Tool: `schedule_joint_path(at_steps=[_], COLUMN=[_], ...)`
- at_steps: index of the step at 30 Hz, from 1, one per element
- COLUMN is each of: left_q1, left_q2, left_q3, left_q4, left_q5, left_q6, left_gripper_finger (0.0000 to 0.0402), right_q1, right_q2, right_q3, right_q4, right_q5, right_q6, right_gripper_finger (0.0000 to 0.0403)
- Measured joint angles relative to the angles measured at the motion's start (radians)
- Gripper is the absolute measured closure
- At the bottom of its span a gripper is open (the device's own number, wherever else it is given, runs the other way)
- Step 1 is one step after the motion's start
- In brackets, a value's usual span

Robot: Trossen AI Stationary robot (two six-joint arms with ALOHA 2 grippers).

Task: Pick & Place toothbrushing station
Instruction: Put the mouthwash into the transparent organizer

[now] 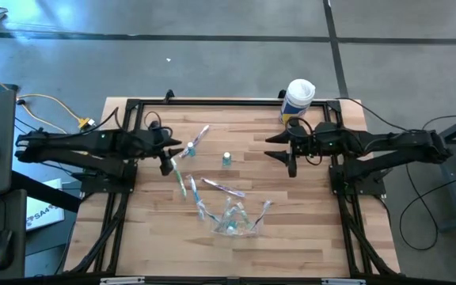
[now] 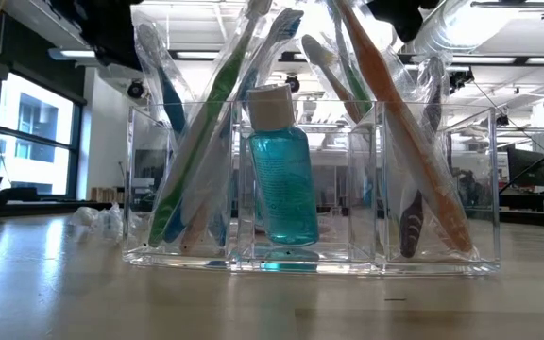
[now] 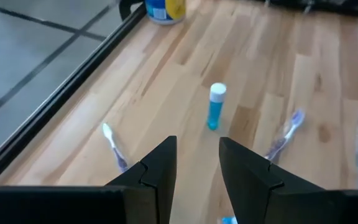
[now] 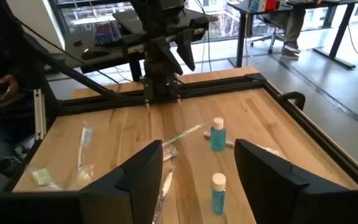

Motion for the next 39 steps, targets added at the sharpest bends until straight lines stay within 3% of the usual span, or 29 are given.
schedule_joint_path(at_steps=[5,11,19,32,36,39], left_q1=[0.069,0.162,0.189,0.189,0.189,0.189], left_q2=[0.064,0.128,0.142,0.142,0.142,0.142], left_q3=[0.000,0.000,0.000,0.000,0.000,0.000], left_q4=[-0.009,0.011,-0.013,0.021,0.023,0.005], left_q5=[0.027,0.275,0.383,0.348,0.307,0.170], left_q6=[0.041,0.147,0.166,0.188,0.180,0.109], left_gripper_finger=[0.0281,0.0281,0.0281,0.0276,0.0242,0.0199], right_q1=[0.001,0.002,0.003,0.003,0.003,0.003], right_q2=[0.000,0.000,0.000,0.000,0.000,0.000], right_q3=[0.000,0.000,0.000,0.000,0.000,0.000], right_q4=[-0.021,-0.033,-0.045,-0.083,-0.084,-0.091], right_q5=[-0.003,-0.018,-0.019,-0.018,-0.018,-0.022], right_q6=[0.014,0.025,0.036,0.044,0.044,0.044], right_gripper_finger=[0.0210,0.0210,0.0210,0.0210,0.0210,0.0210])
